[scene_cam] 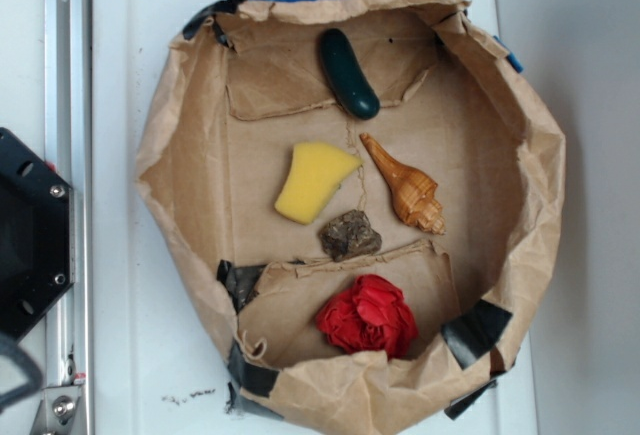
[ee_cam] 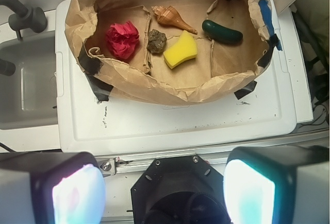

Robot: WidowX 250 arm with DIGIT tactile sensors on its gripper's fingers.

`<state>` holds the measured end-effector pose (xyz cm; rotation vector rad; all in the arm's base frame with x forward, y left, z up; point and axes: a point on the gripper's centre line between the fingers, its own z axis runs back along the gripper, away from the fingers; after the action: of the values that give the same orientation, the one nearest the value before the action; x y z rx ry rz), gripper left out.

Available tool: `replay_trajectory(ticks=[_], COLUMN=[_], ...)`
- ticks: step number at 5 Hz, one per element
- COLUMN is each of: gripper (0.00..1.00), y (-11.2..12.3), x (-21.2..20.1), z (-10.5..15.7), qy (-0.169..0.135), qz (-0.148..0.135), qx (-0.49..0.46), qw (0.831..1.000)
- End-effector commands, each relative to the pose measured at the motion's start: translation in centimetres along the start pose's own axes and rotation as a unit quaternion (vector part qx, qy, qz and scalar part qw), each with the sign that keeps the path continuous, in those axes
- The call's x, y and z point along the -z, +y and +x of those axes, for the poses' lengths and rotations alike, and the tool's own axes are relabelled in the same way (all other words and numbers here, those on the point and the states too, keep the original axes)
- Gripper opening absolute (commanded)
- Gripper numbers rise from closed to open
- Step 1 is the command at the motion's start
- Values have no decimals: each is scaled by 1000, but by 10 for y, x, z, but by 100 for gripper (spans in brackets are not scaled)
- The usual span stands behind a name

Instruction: Grab the plastic pickle.

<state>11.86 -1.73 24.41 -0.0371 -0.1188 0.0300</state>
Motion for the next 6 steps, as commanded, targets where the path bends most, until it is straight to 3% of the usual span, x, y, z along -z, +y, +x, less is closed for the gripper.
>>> replay_trajectory(ticks=[1,3,6], gripper=[100,100,100], y=[0,0,18], x=[0,18,44], z=[0,49,100], qy=[0,-13,-21], qz=[0,20,32], qx=[0,-30,104], qw=[1000,999,994])
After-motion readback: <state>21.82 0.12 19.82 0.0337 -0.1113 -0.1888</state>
